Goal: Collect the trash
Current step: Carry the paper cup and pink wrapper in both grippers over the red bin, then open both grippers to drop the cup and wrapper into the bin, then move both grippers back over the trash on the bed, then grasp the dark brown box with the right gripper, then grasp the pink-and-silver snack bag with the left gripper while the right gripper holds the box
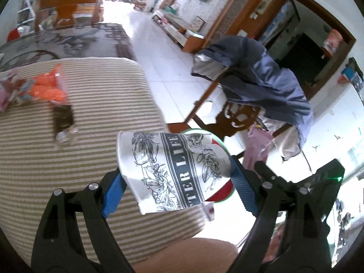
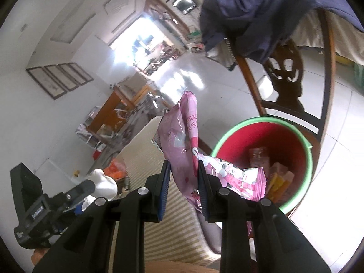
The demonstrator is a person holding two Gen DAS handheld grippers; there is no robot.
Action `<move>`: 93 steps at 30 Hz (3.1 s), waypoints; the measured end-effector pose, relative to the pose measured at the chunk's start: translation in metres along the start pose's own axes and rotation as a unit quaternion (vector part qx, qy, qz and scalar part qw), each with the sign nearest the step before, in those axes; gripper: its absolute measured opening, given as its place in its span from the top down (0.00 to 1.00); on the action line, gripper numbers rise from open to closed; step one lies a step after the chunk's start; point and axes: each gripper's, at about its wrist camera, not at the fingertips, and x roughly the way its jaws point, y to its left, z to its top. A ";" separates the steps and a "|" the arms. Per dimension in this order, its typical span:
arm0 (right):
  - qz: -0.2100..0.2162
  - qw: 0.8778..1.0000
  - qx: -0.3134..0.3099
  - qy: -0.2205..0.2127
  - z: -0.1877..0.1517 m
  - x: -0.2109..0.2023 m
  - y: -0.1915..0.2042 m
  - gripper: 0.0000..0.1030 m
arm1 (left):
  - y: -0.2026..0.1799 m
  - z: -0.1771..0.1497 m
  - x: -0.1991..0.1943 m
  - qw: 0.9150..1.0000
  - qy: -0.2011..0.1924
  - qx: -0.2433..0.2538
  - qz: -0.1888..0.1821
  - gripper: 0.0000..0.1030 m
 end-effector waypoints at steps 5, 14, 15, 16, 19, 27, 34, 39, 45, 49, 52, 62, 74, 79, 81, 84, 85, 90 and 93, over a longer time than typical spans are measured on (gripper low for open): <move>-0.014 1.000 0.027 -0.001 0.004 0.000 -0.024 0.77 | -0.023 0.008 0.022 0.999 0.018 0.021 -0.017 0.21; -0.040 0.996 0.076 -0.005 0.000 0.006 -0.054 0.37 | -0.063 0.008 0.064 0.993 0.079 0.061 -0.066 0.16; -0.043 0.996 0.081 -0.010 -0.001 0.004 -0.056 0.36 | -0.067 0.007 0.066 0.992 0.079 0.068 -0.064 0.11; -0.044 0.996 0.083 -0.011 -0.001 0.004 -0.057 0.36 | -0.067 0.006 0.066 0.993 0.074 0.071 -0.062 0.10; -0.048 0.995 0.085 -0.008 0.000 0.004 -0.059 0.35 | -0.057 0.005 0.065 0.994 0.065 0.060 -0.063 0.07; -0.037 0.998 0.050 0.007 0.000 0.014 -0.032 0.32 | 0.028 0.000 0.040 0.999 0.044 -0.010 -0.002 0.07; 0.000 0.996 -0.044 0.081 0.001 0.056 0.050 0.29 | 0.148 -0.024 -0.023 0.990 0.002 -0.069 0.123 0.07; 0.033 0.979 -0.141 0.142 -0.014 0.110 0.147 0.21 | 0.215 -0.047 -0.063 0.975 -0.032 -0.089 0.203 0.07; -0.014 0.941 -0.247 0.232 -0.057 0.226 0.227 0.19 | 0.270 -0.060 -0.083 0.962 -0.055 -0.186 0.194 0.07; -0.050 0.931 -0.256 0.256 -0.084 0.279 0.233 0.20 | 0.265 -0.056 -0.087 0.966 -0.065 -0.172 0.184 0.07; -0.068 0.927 -0.265 0.258 -0.091 0.295 0.229 0.20 | 0.264 -0.056 -0.087 0.968 -0.065 -0.173 0.172 0.07; -0.037 0.916 -0.292 0.271 -0.099 0.299 0.236 0.57 | 0.266 -0.059 -0.078 0.966 -0.057 -0.186 0.173 0.07; -0.023 0.923 -0.266 0.276 -0.098 0.299 0.225 0.39 | 0.273 -0.064 -0.072 0.963 -0.045 -0.196 0.178 0.07; -0.018 0.917 -0.288 0.276 -0.104 0.300 0.230 0.31 | 0.273 -0.064 -0.070 0.964 -0.043 -0.196 0.177 0.07; -0.023 0.914 -0.299 0.275 -0.106 0.299 0.231 0.31 | 0.273 -0.064 -0.070 0.964 -0.043 -0.197 0.176 0.07; -0.024 0.910 -0.309 0.275 -0.107 0.298 0.231 0.51 | 0.273 -0.064 -0.070 0.964 -0.043 -0.197 0.176 0.07; -0.019 0.912 -0.298 0.281 -0.107 0.298 0.230 0.54 | 0.273 -0.064 -0.070 0.964 -0.042 -0.196 0.176 0.07; -0.010 0.913 -0.284 0.292 -0.109 0.286 0.228 0.57 | 0.274 -0.064 -0.071 0.963 -0.045 -0.197 0.177 0.07; 0.018 0.914 -0.265 0.306 -0.113 0.266 0.230 0.57 | 0.277 -0.064 -0.075 0.961 -0.054 -0.205 0.178 0.07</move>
